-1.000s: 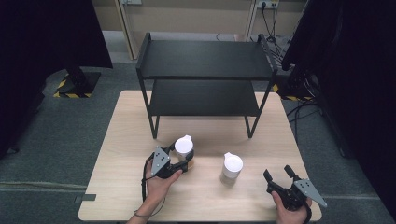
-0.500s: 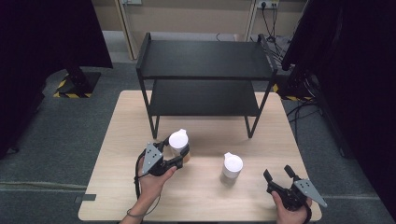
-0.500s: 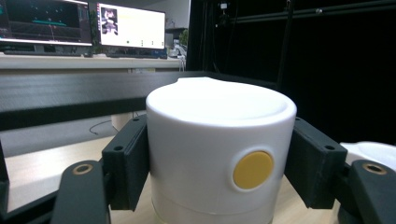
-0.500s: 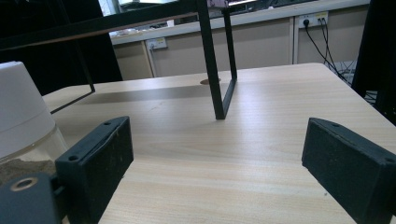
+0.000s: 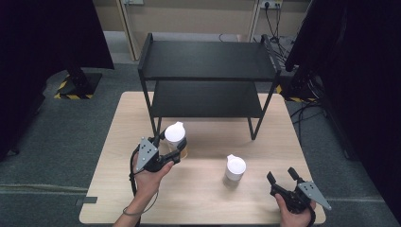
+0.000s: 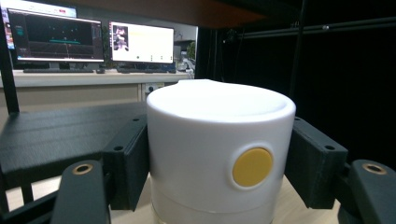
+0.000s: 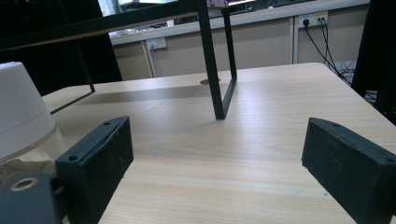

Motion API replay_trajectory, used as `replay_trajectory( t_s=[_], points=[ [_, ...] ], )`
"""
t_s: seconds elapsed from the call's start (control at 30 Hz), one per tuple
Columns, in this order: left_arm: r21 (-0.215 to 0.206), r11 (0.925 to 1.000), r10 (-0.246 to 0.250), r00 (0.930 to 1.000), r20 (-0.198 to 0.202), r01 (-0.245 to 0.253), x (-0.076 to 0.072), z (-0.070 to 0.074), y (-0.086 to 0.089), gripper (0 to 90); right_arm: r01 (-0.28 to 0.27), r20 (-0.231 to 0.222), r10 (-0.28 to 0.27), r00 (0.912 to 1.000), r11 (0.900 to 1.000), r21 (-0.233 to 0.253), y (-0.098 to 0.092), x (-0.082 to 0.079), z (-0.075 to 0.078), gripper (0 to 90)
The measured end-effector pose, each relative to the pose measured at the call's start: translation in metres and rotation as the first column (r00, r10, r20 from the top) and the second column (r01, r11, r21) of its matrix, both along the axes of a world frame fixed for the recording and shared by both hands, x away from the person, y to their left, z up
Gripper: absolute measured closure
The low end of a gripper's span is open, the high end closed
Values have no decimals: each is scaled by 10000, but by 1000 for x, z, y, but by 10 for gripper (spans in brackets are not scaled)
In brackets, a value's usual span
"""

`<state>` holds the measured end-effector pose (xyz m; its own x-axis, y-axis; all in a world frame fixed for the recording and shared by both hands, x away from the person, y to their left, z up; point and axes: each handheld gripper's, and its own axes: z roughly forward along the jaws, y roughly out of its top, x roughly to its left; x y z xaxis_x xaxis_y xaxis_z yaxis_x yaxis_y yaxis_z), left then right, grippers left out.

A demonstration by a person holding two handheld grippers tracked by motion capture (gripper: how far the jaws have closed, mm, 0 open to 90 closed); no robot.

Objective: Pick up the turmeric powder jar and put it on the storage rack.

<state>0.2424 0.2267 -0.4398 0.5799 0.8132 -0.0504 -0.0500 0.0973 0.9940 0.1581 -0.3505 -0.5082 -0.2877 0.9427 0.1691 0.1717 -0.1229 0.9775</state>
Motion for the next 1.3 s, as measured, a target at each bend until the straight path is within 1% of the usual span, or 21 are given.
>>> replay_trajectory(
  t_s=[0.33,0.6,0.87,1.13,1.3],
  points=[
    [-215,9994,275,9990,359,-267,1,19,1,305,-7,-22,7,10000,10000,6,0,0,0,92],
    [-274,9990,380,9969,688,-362,5,34,1,305,-6,-5,6,10000,10000,54,-1,0,0,92],
    [-502,9972,593,9949,814,-553,8,51,4,305,-12,12,12,10000,10000,59,-1,0,-1,92],
    [-583,9957,775,9912,1072,-715,10,67,5,305,-5,28,5,10000,10000,33,-1,0,-1,92],
    [-548,9951,879,9892,1170,-820,12,77,4,306,-4,20,4,10000,10000,38,-1,0,-1,92]
  ],
)
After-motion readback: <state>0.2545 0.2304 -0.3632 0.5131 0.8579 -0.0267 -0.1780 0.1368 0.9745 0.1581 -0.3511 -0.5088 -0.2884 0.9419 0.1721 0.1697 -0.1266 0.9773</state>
